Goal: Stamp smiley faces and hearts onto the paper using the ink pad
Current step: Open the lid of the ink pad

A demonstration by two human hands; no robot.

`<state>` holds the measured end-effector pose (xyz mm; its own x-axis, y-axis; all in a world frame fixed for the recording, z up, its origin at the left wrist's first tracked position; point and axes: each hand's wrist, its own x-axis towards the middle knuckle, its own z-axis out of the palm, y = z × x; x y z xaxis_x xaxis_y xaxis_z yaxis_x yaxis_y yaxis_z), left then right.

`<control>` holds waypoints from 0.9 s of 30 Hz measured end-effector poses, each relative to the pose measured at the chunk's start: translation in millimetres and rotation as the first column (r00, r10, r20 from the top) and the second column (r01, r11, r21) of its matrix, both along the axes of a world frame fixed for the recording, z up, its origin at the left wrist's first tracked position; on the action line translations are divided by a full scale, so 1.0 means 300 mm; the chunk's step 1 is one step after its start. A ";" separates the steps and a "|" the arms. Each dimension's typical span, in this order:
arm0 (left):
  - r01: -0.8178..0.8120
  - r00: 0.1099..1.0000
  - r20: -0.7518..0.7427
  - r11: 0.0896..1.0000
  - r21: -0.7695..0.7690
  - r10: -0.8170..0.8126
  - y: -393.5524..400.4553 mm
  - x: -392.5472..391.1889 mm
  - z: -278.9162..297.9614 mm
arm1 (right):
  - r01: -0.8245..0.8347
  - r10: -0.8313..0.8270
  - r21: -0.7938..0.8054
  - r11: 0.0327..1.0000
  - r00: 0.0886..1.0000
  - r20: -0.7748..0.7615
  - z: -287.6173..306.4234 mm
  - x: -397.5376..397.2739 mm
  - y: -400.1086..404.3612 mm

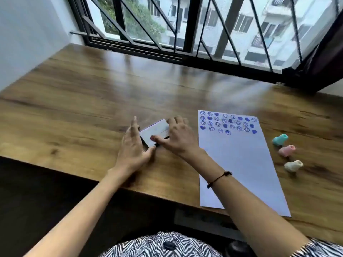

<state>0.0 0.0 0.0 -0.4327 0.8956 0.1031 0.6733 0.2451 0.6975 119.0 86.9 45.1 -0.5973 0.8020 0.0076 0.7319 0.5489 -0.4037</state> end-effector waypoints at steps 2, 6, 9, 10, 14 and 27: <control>-0.009 1.000 -0.026 0.998 0.070 0.011 0.005 -0.004 -0.011 | 0.000 -0.002 0.036 0.999 0.998 0.056 -0.002 -0.031 -0.009; -0.049 0.998 -0.045 0.993 0.107 0.054 0.005 -0.016 -0.047 | -0.008 -0.004 0.086 0.996 0.990 0.142 -0.010 -0.086 -0.029; -0.042 0.997 -0.057 0.991 0.130 0.050 0.002 -0.018 -0.048 | 0.014 -0.031 0.101 0.995 0.985 0.171 -0.009 -0.113 -0.031; -0.042 0.997 -0.058 0.990 0.133 0.050 0.001 -0.015 -0.044 | 0.018 -0.034 0.094 0.995 0.984 0.177 -0.007 -0.120 -0.033; -0.027 0.999 -0.019 0.992 0.120 0.030 -0.009 -0.003 -0.019 | 0.020 -0.026 0.045 0.999 0.988 0.153 -0.001 -0.127 -0.026; 0.033 0.996 -0.091 0.997 0.076 -0.026 0.008 0.007 0.050 | -0.039 -0.222 -0.756 0.653 0.945 -0.240 0.179 0.059 0.283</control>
<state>2.2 2.5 15.0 -0.3921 0.8956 0.2101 0.7401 0.1715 0.6502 136.9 171.7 98.6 -0.5934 0.6615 -0.4586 0.5393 -0.0962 -0.8366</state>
